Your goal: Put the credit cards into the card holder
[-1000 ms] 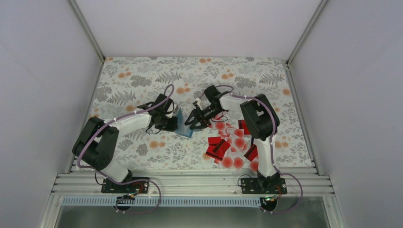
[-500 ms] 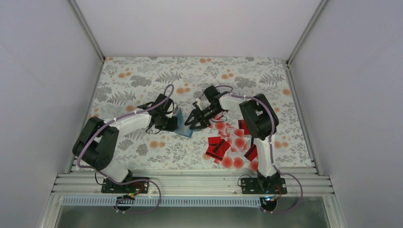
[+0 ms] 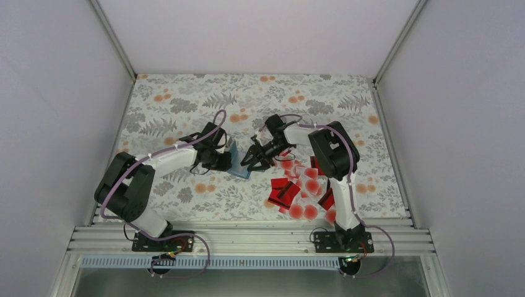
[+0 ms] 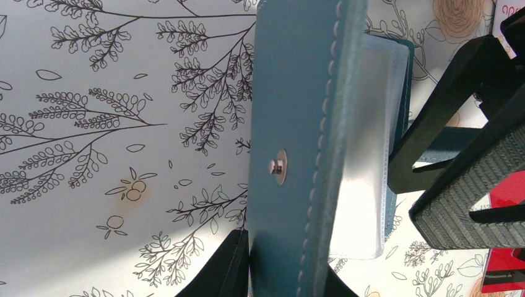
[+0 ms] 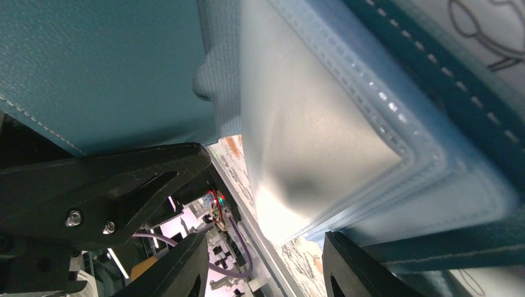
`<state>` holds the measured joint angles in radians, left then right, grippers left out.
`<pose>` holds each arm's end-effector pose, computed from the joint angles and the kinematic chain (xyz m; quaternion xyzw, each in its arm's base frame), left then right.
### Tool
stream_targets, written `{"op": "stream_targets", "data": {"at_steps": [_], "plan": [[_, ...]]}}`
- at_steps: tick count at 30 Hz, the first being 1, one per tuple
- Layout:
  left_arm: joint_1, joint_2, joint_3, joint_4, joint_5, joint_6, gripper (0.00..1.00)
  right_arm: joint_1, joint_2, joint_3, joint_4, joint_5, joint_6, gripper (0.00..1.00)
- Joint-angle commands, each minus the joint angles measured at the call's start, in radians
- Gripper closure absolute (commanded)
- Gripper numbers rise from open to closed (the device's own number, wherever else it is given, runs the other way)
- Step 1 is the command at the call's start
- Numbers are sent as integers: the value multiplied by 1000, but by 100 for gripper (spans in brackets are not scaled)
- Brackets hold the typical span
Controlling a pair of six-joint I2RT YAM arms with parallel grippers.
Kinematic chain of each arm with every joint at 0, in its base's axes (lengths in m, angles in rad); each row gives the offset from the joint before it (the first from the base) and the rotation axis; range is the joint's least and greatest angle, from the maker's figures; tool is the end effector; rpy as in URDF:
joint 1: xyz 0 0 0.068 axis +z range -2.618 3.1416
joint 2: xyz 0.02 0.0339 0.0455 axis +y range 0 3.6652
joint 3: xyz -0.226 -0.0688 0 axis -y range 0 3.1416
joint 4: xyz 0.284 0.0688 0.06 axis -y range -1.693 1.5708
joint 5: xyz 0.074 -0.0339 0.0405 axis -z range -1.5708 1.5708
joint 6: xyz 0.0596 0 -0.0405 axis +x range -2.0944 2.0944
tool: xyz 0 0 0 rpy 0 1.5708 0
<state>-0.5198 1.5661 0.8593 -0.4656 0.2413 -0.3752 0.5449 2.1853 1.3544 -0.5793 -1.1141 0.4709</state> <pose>0.2750 -0.1738 0.0791 0.0940 0.9688 -0.1914 0.1260 0.3162 0.2542 0.0299 0.0737 -0.8439 -0.4936 0.1968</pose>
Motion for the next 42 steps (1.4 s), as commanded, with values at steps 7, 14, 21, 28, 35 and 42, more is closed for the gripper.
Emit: {"op": "stream_targets", "data": {"at_steps": [7,14,21,28,35,42], "plan": [[-6,-12,-9,2,16,-10,82,14,16,43,2,-2,12,53],[-14,-19,-10,2,16,-13,82,19,34,71,-11,9,21,54],[-17,-33,-21,10,23,-19,82,26,42,79,-13,16,27,54],[-14,-87,-21,27,58,-25,79,38,34,102,-12,-1,20,55],[-7,-124,12,-23,56,-17,76,42,29,136,-88,7,-37,54],[-6,-130,20,-45,67,-3,69,43,27,169,-106,5,-39,53]]}}
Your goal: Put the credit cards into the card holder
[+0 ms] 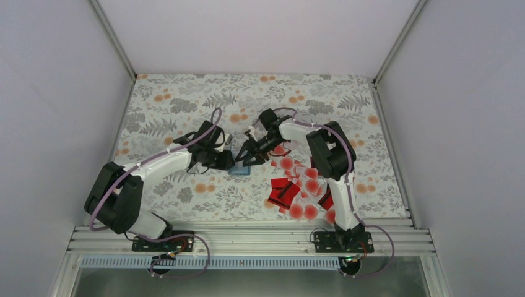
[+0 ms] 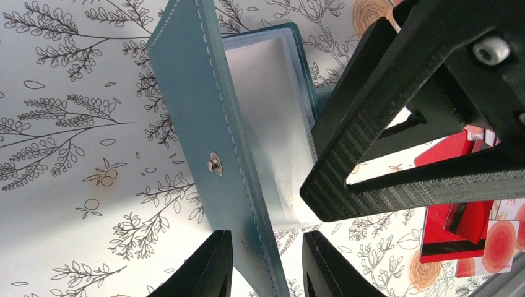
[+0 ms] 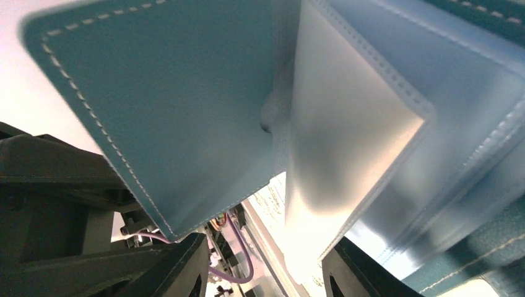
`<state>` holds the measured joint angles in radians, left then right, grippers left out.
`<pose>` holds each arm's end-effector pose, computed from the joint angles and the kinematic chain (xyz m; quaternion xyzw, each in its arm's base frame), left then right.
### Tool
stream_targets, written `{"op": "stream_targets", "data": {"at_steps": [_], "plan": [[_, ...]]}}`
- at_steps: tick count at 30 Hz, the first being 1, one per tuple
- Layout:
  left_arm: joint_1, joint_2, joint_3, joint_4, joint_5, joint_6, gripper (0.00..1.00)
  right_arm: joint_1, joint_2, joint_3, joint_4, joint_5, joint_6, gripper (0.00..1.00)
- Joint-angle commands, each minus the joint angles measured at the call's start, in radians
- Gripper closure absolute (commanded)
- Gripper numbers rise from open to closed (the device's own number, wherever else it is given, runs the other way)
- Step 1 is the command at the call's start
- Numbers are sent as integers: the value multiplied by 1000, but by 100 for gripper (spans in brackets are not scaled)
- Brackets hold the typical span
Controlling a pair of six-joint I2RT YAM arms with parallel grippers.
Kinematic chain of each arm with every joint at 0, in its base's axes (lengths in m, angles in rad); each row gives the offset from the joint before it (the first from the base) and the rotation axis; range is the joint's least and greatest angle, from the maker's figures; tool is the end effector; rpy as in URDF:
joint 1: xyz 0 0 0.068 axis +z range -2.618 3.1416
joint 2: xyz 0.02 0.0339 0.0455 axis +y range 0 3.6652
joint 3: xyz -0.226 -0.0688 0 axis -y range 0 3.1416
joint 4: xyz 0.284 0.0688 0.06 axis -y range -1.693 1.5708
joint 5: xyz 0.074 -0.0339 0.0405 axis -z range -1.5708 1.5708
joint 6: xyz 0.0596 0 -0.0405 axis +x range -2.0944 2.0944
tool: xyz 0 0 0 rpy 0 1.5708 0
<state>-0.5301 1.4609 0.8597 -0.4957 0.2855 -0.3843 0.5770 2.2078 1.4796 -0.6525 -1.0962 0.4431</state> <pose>0.2704 -0.1779 0.1102 0.1034 0.9572 -0.2267 0.1474 0.3277 0.2765 0.0515 0.1062 -0.8445 -0.4922 0.1826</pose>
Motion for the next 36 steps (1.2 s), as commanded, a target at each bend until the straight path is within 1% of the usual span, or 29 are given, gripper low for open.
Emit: {"op": "stream_targets", "data": {"at_steps": [1,6,16,21,27,36], "plan": [[4,-25,20,-16,24,8,69,11,11,50,-33,-16,-10,53],[4,-71,32,-28,26,18,69,18,47,99,-24,-33,4,53],[16,-256,10,-62,25,36,69,76,126,220,18,-106,33,53],[30,-332,-2,-79,22,38,69,98,159,282,31,-118,51,53],[40,-355,-5,-98,32,50,69,113,204,320,27,-126,58,52],[84,-362,-57,-57,95,53,69,113,288,430,40,-129,75,48]]}}
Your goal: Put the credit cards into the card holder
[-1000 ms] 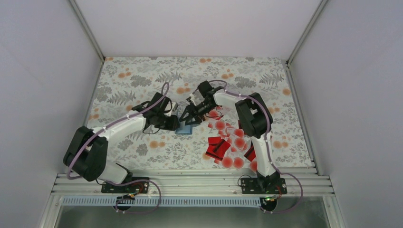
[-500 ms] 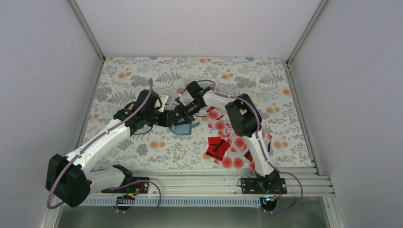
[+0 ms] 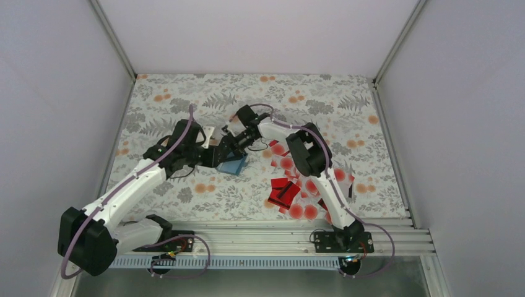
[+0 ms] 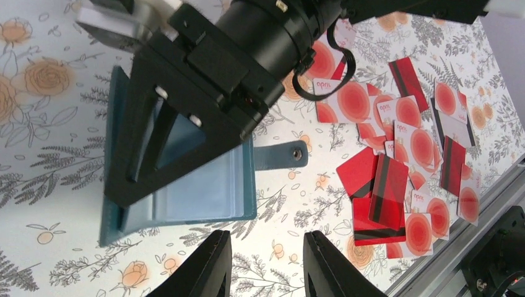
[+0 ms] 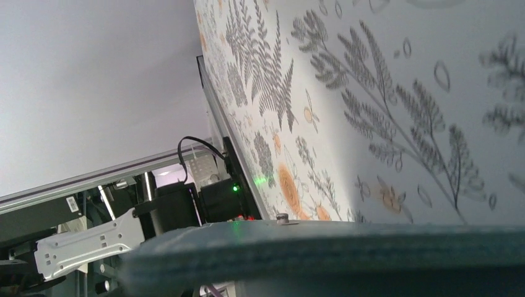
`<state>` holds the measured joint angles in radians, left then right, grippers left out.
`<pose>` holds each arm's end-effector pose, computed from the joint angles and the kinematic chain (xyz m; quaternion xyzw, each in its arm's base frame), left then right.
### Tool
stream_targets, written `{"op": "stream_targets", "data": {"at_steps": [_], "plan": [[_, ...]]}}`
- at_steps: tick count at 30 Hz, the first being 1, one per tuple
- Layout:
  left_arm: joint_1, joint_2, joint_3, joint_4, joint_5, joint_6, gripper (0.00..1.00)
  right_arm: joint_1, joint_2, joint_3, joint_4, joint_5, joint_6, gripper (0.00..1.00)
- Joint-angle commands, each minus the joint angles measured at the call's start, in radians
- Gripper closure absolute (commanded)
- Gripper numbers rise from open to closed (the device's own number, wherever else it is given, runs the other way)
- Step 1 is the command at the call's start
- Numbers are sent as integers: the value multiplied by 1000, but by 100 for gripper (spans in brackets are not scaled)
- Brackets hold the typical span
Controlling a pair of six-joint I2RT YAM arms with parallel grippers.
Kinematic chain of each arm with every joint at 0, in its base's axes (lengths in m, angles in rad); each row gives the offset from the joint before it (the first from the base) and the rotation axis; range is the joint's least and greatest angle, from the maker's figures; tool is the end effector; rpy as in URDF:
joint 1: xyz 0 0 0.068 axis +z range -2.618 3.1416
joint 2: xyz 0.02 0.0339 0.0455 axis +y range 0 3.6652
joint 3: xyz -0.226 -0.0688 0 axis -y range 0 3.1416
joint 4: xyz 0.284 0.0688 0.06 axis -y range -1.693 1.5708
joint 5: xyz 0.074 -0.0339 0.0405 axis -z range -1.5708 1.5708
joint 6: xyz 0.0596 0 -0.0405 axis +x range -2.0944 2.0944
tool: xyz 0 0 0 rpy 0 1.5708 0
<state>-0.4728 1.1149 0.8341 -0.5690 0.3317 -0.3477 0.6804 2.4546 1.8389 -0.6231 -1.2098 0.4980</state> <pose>0.2547 -0.1521 0.1975 0.1158 0.9174 -0.2804 0.2574 0.3475 0.3530 0.0519 0.1675 -0.7993 -0.5418 0.1987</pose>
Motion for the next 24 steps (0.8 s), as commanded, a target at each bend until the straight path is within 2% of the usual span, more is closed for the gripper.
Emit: {"op": "stream_targets", "data": {"at_steps": [1,5,7,11,17,18,19,20,24], "plan": [[33,-14,-38,23,58,17,69,10,51,83,11,-16,22,48],[53,2,-57,44,90,22,69,10,85,122,15,-19,31,46],[58,19,-62,61,97,24,69,10,95,129,1,1,28,37],[62,53,-57,99,126,26,69,10,120,125,-36,31,14,33],[62,144,-105,198,167,50,69,8,136,125,-41,56,29,21],[61,162,-108,213,170,51,69,8,133,127,-38,56,32,16],[61,180,-111,229,174,52,69,6,130,129,-36,58,36,5],[61,201,-112,242,174,56,69,5,123,128,-27,58,42,1],[62,276,-111,303,155,59,69,1,112,134,-8,52,56,1]]}}
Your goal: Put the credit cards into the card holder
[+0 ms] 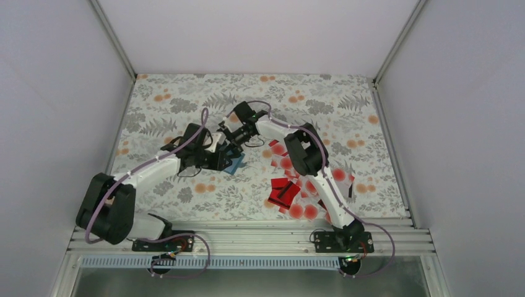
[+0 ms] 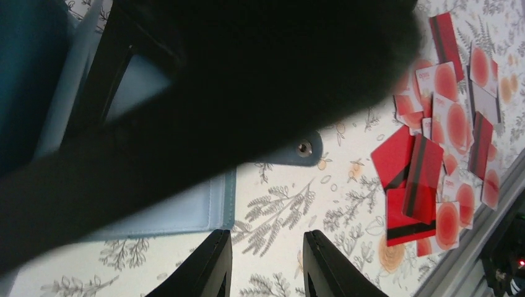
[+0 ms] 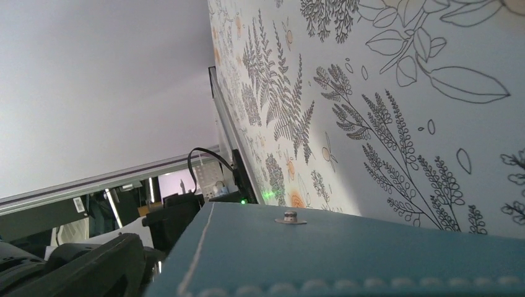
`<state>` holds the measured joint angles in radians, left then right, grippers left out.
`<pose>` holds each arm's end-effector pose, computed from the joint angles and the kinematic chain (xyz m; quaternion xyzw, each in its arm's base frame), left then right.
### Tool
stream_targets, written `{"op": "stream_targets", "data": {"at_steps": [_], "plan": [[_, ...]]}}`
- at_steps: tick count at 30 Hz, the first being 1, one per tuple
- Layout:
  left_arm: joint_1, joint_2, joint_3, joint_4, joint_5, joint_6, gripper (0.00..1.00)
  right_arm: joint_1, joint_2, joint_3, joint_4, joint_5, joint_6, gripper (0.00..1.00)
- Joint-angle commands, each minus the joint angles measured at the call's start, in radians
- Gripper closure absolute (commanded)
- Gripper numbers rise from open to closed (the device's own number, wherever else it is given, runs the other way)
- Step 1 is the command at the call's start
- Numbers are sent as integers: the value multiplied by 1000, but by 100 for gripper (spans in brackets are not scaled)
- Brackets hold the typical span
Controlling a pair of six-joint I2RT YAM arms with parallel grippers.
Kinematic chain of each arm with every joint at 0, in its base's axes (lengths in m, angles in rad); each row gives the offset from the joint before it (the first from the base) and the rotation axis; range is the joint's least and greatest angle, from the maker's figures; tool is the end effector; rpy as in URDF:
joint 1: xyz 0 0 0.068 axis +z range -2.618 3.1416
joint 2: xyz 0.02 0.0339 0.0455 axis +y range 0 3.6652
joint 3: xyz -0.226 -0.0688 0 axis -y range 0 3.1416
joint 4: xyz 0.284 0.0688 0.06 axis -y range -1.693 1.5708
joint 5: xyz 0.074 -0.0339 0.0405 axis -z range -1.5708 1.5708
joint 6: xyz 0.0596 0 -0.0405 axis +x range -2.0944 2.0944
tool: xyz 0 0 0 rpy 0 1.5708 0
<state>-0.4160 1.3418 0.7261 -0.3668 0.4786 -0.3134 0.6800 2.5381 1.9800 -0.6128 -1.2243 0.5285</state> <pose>0.2685 -0.1486 0.1130 0.1163 0.9250 -0.3124 0.1822 0.3656 0.3677 0.0555 0.1745 -0.7912 -0.5558 0.1862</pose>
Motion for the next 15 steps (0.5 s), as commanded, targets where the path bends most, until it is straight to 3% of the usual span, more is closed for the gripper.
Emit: {"op": "stream_targets", "data": {"at_steps": [1,5,15], "plan": [[5,68,3,116,8,20,69,0,29,-9,-22,68,24,1],[4,144,43,164,40,12,69,-3,31,-10,-48,71,1,1],[5,213,137,23,-234,53,69,-27,13,-65,-93,98,-45,1]]}}
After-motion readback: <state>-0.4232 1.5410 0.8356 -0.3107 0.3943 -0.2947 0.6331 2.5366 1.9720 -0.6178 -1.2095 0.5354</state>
